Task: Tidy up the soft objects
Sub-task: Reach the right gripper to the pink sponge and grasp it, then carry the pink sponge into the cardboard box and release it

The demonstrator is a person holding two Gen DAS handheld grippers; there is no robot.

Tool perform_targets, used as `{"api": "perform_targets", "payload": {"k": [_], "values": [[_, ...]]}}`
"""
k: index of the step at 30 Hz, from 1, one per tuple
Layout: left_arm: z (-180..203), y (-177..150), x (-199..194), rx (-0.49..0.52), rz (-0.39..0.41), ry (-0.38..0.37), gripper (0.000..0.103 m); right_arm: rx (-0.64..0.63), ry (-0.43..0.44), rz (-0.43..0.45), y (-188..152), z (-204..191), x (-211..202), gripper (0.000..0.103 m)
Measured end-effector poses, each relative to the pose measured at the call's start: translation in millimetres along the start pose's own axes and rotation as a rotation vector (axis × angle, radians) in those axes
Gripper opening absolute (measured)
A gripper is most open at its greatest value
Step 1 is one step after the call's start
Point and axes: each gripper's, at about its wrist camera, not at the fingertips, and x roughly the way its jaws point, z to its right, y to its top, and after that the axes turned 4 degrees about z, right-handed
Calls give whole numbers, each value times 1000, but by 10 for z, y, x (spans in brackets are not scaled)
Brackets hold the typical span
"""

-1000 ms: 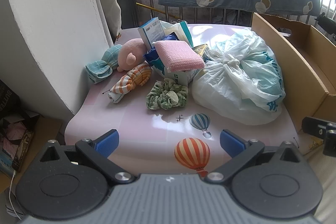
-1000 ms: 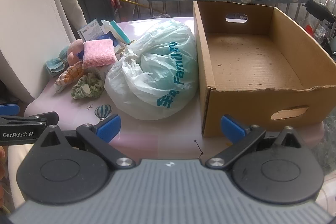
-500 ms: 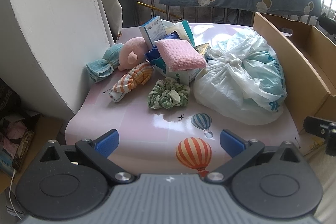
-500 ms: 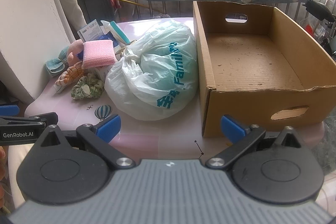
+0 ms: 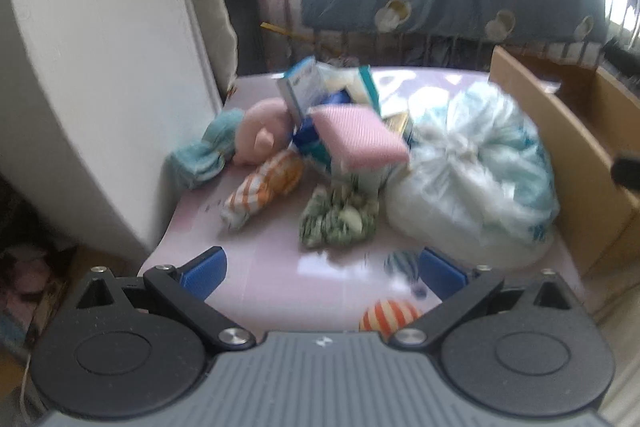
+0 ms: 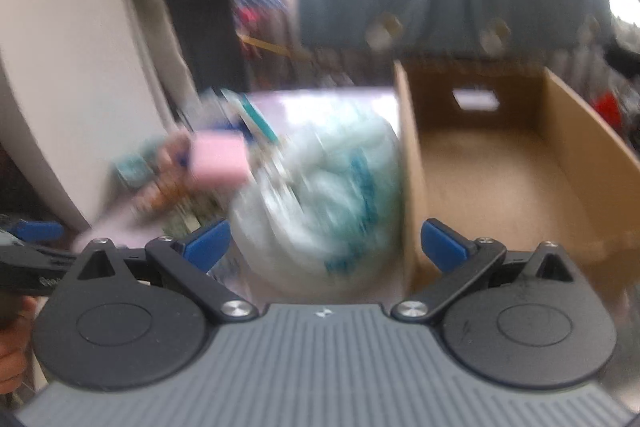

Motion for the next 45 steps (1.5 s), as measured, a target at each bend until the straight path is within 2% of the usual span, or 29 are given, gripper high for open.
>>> {"api": "perform_targets", "payload": {"k": [3, 7, 9, 10, 13, 16, 18, 25, 29, 34, 39, 45], "values": [[-167, 166, 98, -28, 42, -63, 103, 12, 112, 29, 319, -10, 197, 102], [-311, 355, 366, -73, 75, -138, 101, 88, 266, -91, 737, -12, 877, 102], [-347, 437, 537, -75, 77, -162, 89, 143, 307, -174, 860, -9, 1287, 102], [-355, 473, 629, -81, 75, -180, 86, 171, 328, -219, 904, -11, 1514, 102], [-383, 538, 904, -105, 56, -237, 70, 227, 379, -332, 936, -83, 2106, 94], [-398, 597, 1144, -142, 34, -287, 57, 265, 404, -429, 881, -147, 2540, 79], [-398, 632, 1297, -171, 5, -312, 48, 265, 384, -484, 826, -207, 2783, 69], [-375, 703, 1817, -227, -99, -346, 46, 309, 352, -580, 597, -236, 3282, 69], [-364, 726, 1908, -237, -101, -347, 45, 343, 386, -600, 506, -242, 3386, 67], [-342, 744, 1886, -245, -104, -333, 45, 346, 391, -577, 536, -201, 3278, 57], [-321, 822, 1641, -245, -76, -331, 45, 376, 416, -534, 673, -149, 3037, 51], [-157, 1049, 1092, -195, 9, -338, 44, 402, 452, -443, 968, -16, 2484, 50]]}}
